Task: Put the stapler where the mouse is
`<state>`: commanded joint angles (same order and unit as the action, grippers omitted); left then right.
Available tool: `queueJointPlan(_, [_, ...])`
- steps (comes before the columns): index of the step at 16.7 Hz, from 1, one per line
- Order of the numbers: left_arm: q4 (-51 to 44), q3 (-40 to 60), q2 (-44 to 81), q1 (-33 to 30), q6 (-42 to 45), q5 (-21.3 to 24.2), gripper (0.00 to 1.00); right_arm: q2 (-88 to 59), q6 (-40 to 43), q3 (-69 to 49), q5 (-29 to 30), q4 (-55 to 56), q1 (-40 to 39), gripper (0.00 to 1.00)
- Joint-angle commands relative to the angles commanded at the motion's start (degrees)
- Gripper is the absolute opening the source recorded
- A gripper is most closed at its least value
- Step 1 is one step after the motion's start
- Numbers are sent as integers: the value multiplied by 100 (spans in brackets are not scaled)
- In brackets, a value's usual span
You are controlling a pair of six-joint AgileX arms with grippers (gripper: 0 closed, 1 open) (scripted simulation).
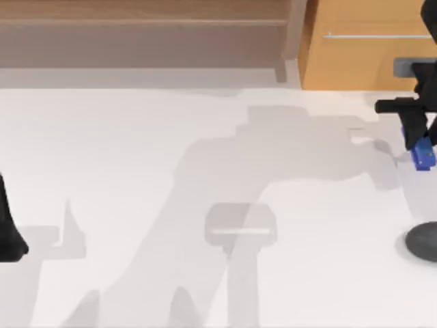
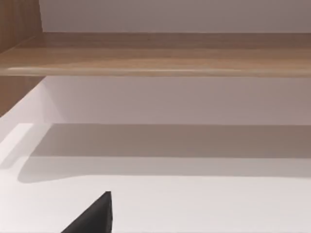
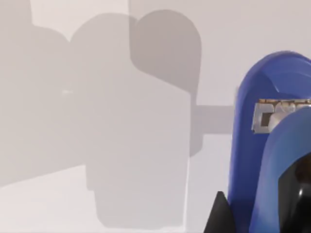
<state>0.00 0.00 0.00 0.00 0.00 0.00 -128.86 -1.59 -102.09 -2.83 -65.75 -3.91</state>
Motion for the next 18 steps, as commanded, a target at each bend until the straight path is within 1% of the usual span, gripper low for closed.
queueJointPlan(6, [0, 0, 0, 0, 0, 0, 100, 52, -33, 114, -58, -31, -3, 0])
queueJointPlan(14, [0, 0, 0, 0, 0, 0, 100, 80, -180, 239, 312, 551, 63, 0])
queueJointPlan(18, [0, 0, 0, 0, 0, 0, 100, -30, -193, 347, 361, 634, 70, 0])
